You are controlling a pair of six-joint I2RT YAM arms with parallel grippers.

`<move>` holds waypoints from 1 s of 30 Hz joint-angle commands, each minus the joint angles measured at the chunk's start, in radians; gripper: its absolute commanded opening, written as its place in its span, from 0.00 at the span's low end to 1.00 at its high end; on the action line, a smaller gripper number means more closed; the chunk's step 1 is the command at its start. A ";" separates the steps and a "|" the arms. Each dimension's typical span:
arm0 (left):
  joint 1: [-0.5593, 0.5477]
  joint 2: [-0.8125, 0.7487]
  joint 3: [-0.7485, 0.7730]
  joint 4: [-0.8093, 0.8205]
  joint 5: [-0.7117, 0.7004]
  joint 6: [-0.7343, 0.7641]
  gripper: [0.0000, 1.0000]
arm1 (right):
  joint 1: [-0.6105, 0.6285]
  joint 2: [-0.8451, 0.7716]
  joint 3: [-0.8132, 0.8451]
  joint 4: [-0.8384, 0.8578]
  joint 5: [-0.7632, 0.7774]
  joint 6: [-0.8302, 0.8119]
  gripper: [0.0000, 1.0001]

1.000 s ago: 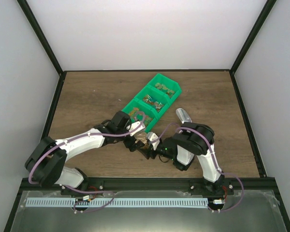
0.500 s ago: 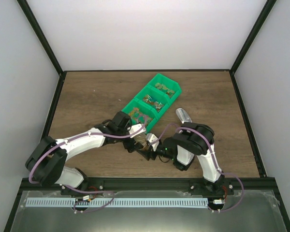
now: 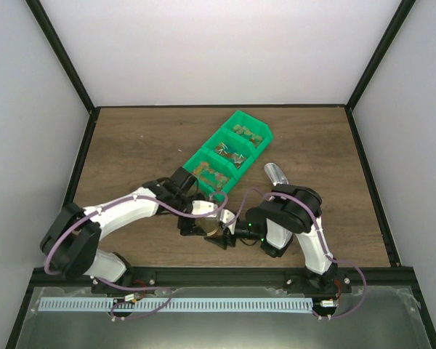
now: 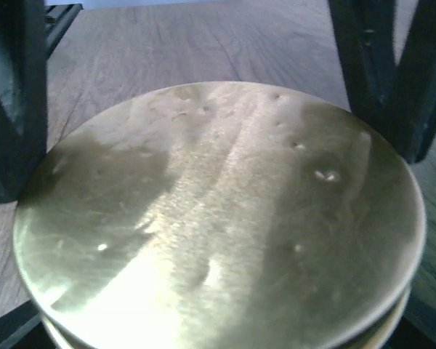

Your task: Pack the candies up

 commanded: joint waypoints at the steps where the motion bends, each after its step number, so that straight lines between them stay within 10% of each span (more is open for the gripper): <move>1: 0.006 0.085 0.075 -0.188 -0.013 0.354 0.84 | 0.013 0.017 -0.006 0.009 -0.154 0.019 0.59; 15: 0.074 -0.065 0.039 -0.018 0.069 -0.029 1.00 | 0.013 0.032 0.030 -0.048 0.050 0.093 0.59; 30: -0.018 -0.078 -0.057 0.163 -0.184 -0.403 1.00 | 0.014 0.043 0.069 -0.107 0.146 0.119 0.59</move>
